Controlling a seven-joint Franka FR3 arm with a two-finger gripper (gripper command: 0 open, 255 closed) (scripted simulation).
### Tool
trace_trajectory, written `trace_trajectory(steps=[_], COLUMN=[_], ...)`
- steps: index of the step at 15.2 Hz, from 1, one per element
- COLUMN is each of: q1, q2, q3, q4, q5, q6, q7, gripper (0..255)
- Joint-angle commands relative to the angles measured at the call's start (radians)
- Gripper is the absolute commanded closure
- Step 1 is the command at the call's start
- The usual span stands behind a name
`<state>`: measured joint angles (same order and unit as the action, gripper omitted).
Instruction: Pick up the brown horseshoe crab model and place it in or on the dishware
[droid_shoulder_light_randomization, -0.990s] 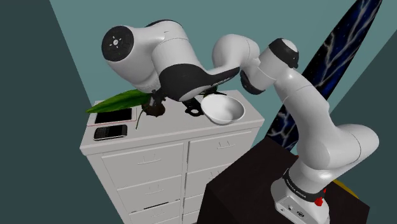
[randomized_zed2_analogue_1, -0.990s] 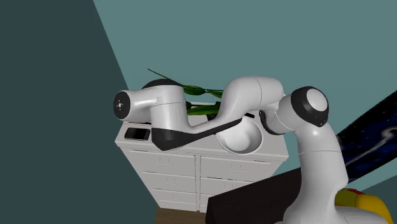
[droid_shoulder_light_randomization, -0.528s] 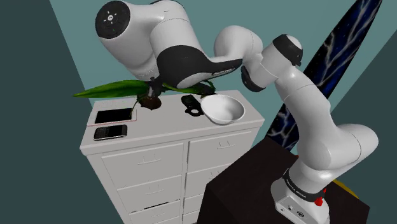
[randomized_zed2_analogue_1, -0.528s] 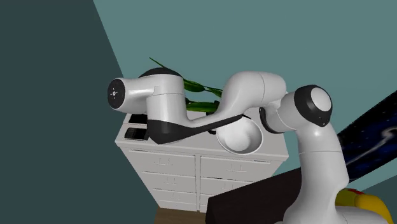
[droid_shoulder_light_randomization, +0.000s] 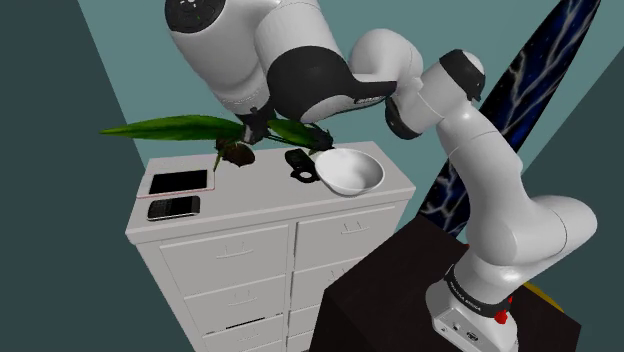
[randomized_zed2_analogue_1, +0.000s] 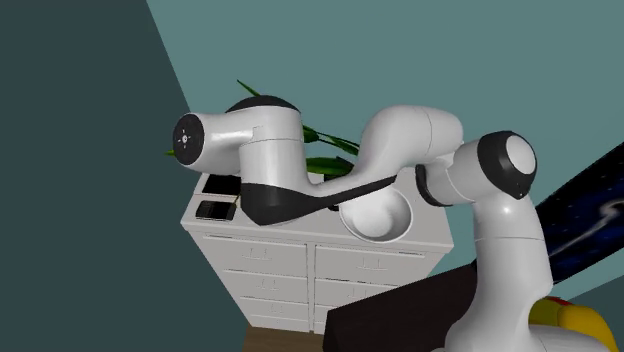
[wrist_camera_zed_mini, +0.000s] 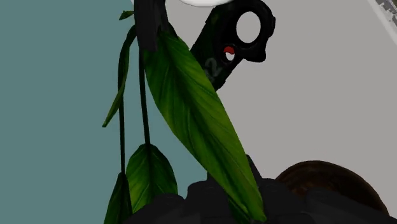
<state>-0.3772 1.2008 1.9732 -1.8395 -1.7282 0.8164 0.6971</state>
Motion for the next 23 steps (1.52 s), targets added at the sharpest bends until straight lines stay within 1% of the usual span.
trace_trajectory(steps=[1,4,8,9,10,14,18,23], q1=[-0.056,-0.131,-0.218,-0.195,-0.195,-0.084,0.029,-0.019], q2=[0.014,0.042,0.084,0.073,0.073,0.066,0.059,0.097], q3=[0.047,0.12,0.217,0.193,0.193,0.139,0.084,0.063], q4=[-0.08,-0.196,-0.333,-0.298,-0.298,-0.245,-0.179,-0.232], q5=[0.042,0.107,0.203,0.177,0.177,0.219,0.244,0.211], q6=[-0.032,-0.075,-0.132,-0.116,-0.116,-0.09,-0.054,-0.03], q7=[0.036,0.089,0.157,0.138,0.138,0.268,0.374,0.364], gripper=[255,255,255,255,0,0,0,0])
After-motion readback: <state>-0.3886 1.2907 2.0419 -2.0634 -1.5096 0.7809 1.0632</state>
